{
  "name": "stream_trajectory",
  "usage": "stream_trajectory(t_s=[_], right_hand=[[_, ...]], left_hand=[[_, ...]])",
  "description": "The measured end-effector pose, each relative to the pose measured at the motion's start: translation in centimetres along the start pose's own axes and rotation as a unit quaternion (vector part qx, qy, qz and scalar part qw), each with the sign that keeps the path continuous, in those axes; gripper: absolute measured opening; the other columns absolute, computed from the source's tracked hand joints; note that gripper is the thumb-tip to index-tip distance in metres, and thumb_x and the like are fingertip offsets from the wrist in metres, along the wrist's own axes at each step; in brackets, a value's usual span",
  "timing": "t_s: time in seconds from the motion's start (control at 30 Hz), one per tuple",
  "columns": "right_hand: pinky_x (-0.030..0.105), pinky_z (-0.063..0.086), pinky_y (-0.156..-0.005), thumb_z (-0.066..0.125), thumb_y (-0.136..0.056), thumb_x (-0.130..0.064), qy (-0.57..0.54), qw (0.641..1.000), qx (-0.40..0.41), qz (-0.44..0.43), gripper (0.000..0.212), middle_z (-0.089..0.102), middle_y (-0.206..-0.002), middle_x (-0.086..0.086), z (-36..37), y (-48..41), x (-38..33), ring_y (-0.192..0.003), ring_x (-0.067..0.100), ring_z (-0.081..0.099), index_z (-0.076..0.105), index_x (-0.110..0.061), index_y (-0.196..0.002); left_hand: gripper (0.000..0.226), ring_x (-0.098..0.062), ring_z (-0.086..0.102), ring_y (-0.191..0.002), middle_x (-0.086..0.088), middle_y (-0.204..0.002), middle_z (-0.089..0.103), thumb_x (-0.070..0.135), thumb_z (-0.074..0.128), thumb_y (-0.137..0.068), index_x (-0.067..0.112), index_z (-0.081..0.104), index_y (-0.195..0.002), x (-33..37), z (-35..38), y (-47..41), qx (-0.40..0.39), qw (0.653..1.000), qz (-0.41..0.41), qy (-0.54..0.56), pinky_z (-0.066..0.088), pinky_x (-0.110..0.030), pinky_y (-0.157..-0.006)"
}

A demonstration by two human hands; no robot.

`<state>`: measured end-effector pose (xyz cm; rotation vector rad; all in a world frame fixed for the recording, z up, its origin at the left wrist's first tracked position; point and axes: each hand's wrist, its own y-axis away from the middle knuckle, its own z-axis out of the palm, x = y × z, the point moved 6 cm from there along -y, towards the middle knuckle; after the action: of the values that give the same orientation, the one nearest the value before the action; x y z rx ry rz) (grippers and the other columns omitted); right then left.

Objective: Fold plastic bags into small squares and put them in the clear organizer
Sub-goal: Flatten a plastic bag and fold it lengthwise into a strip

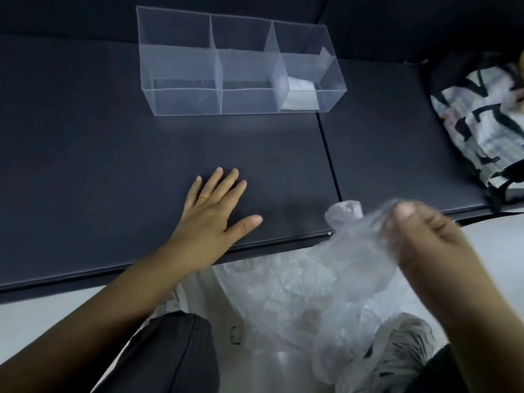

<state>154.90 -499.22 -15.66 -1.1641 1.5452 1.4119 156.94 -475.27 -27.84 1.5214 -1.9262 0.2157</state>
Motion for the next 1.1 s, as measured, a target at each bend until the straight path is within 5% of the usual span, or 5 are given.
stream_trajectory(t_s=[0.13,0.47,0.63,0.8,1.1], right_hand=[[0.045,0.052,-0.094,0.053,-0.086,-0.05,-0.174,0.98,-0.063,0.065,0.062,0.065,-0.109,0.031,2.6,-3.2,-3.9,-0.105,0.039,0.065,0.061,0.009,-0.102],[0.049,0.047,-0.1,0.059,-0.089,-0.045,-0.333,0.93,-0.02,0.158,0.051,0.063,-0.125,0.019,5.2,-12.1,-1.3,-0.114,0.032,0.062,0.061,-0.005,-0.121],[0.016,0.038,-0.038,0.067,-0.089,-0.032,-0.004,0.965,0.196,0.176,0.022,0.049,-0.064,0.0,-0.1,-12.3,3.3,-0.041,0.005,0.045,0.056,-0.015,-0.079],[0.01,0.044,-0.072,0.07,-0.084,-0.04,0.169,0.973,0.092,-0.124,0.027,0.06,-0.094,-0.009,4.4,-9.4,-3.4,-0.082,-0.001,0.058,0.063,-0.025,-0.106],[0.012,0.045,-0.077,0.071,-0.082,-0.026,0.237,0.966,0.023,-0.1,0.012,0.063,-0.091,-0.005,10.6,-5.0,-1.5,-0.081,-0.001,0.058,0.063,-0.018,-0.08]], left_hand=[[0.095,0.017,0.011,-0.138,0.036,-0.15,0.019,0.09,0.041,-0.066,0.047,0.017,-0.146,4.1,-2.0,1.2,-0.097,0.903,0.051,0.416,0.017,-0.011,-0.113],[0.016,-0.008,0.07,-0.08,0.001,-0.085,0.075,0.027,0.069,-0.072,0.016,0.075,-0.082,2.1,-4.7,-0.7,0.076,0.815,-0.037,0.574,0.051,-0.013,-0.07],[0.046,-0.014,0.057,-0.063,-0.008,-0.069,0.061,0.044,0.066,-0.078,-0.001,0.064,-0.077,-1.1,-5.9,-0.1,0.13,0.831,-0.095,0.533,0.049,-0.021,-0.062],[0.045,-0.005,0.032,-0.044,0.006,-0.048,0.035,0.044,0.061,-0.085,0.019,0.047,-0.051,-0.2,-6.7,0.3,0.133,0.861,-0.08,0.485,0.033,-0.015,-0.045],[0.039,-0.013,0.064,-0.079,-0.007,-0.089,0.067,0.042,0.06,-0.084,0.006,0.058,-0.1,0.7,-7.2,0.7,0.199,0.814,-0.078,0.541,0.053,-0.019,-0.068]])
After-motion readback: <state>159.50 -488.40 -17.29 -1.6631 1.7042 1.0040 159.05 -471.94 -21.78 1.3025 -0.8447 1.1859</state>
